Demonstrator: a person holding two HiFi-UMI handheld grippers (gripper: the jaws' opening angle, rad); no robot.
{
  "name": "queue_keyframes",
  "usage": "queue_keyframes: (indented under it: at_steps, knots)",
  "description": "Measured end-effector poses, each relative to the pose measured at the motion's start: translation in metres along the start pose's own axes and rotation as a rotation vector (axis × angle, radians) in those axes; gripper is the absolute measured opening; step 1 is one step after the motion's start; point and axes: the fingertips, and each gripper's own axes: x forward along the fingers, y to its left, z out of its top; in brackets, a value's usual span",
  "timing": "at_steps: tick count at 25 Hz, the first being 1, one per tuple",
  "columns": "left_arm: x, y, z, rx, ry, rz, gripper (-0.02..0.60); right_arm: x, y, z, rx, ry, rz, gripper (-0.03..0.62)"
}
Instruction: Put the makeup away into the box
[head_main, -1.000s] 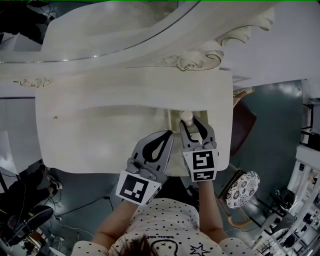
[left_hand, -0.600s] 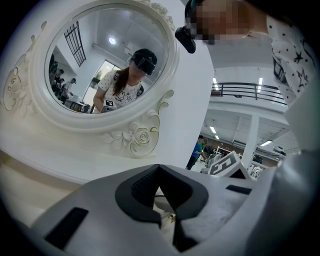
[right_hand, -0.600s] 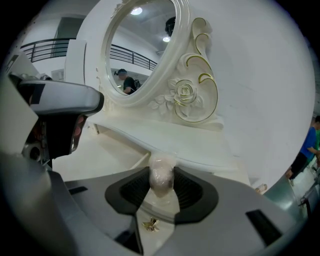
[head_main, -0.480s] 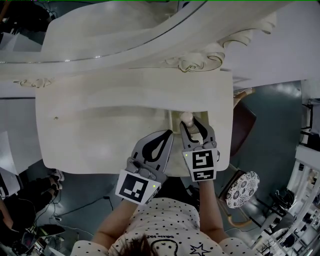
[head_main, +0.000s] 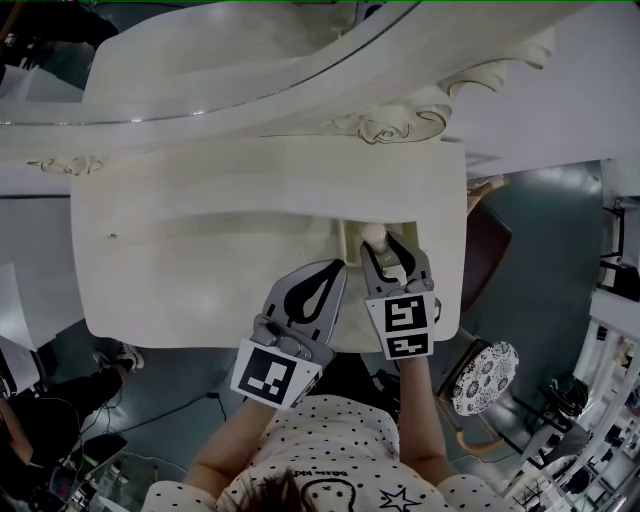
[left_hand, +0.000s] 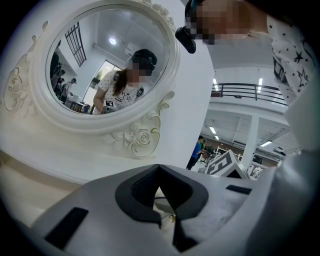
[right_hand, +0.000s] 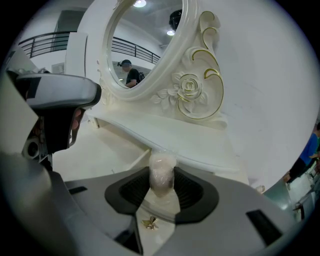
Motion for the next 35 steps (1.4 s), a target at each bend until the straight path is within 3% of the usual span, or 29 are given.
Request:
queue_keyframes:
  at_steps: [30,32,35]
  knots:
    - [-0.004,0.003,0.006,-0.017,-0.018,-0.003,-0.005,0.000,-0.002,0.003,0.079,-0.004,-0.016,0.184]
    - [-0.003,0.003,0.008,-0.025,-0.030,-0.001,-0.005,-0.001,-0.003,0.003,0.086,-0.011,-0.020,0.179]
    - [-0.003,0.004,0.006,-0.017,-0.020,-0.001,-0.005,-0.002,-0.008,0.003,0.093,-0.023,-0.034,0.115]
